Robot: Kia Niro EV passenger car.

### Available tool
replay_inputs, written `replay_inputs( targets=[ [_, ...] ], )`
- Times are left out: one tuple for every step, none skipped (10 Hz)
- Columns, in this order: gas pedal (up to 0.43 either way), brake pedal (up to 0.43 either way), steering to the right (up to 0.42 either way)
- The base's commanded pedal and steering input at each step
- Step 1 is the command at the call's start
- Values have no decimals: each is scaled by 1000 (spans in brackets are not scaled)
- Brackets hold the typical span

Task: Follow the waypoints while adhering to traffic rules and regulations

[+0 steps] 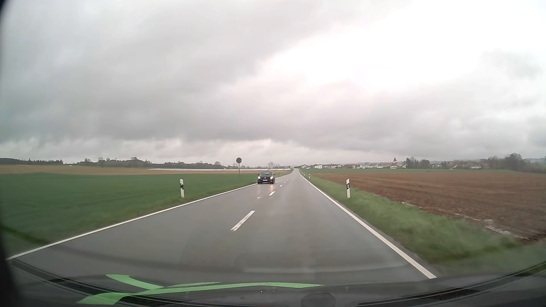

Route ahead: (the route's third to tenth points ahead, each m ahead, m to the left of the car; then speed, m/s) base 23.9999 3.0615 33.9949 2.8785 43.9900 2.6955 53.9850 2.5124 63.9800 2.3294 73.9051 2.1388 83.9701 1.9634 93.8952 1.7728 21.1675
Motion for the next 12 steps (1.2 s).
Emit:
replay_inputs(
  targets=[
    [130, 0, 2],
    [130, 0, 2],
    [130, 0, 2],
    [130, 0, 2],
    [130, 0, 2],
    [118, 0, 2],
    [98, 0, 2],
    [79, 0, 2],
    [79, 0, 2],
    [79, 0, 2],
    [79, 0, 2],
    [98, 0, 2]
  ],
)
